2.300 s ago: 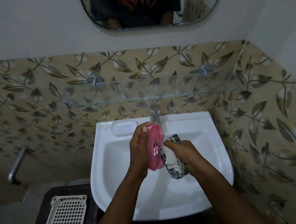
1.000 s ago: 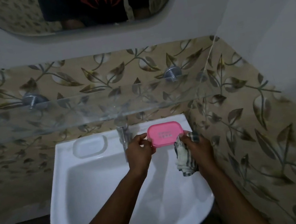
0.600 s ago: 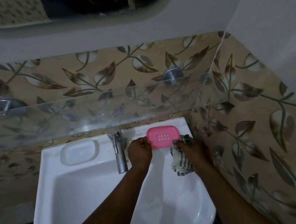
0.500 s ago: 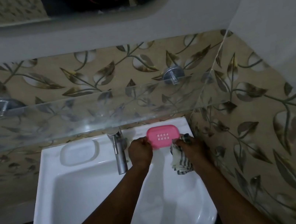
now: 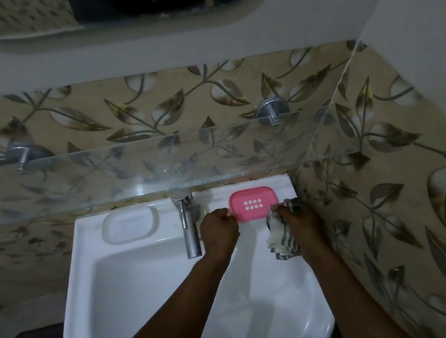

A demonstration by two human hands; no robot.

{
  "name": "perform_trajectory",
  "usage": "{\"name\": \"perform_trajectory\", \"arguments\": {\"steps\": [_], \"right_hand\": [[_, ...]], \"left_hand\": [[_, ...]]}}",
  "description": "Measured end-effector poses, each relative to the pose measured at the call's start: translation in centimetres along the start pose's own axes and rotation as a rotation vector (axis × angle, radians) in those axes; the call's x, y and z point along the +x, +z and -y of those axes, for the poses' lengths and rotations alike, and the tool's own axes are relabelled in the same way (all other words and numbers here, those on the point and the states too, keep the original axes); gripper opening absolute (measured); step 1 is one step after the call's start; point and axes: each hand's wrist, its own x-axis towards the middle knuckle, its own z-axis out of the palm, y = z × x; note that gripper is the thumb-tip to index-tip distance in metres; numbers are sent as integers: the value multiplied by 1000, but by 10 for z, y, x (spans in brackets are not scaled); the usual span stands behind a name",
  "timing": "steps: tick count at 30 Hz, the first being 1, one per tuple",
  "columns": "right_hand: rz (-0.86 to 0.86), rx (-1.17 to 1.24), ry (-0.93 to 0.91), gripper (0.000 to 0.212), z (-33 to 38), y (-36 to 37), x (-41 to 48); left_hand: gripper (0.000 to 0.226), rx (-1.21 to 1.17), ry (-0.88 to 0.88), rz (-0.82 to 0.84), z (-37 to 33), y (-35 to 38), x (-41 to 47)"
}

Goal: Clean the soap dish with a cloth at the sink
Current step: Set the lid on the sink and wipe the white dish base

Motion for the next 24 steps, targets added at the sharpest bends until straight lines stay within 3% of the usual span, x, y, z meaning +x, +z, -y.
{"name": "perform_trajectory", "arguments": {"steps": [4,6,10,14,17,21,24], "right_hand": [[9,61,-59,25,-5,-6,-47],[60,87,-91,15,-9,-2,-79],[121,155,-27,15,-11,29,-134],[337,120,-60,10,-3,74,-173],[443,13,-114,19,1,113,-178],[490,-54,-96,30,6,165,-156],[438,-48,-44,22,12,196,-135]], "left_hand": [[7,-24,147,15,-3,-32,-46],[7,-23,203,-13,0,-56,-61],[11,7,287,-223,16,-115,-66],[13,22,199,-486,47,-173,-42],[17,97,86,-606,54,-202,-18],[35,144,-29,-589,78,-228,30],[57,149,-88,-531,96,-234,60]]}}
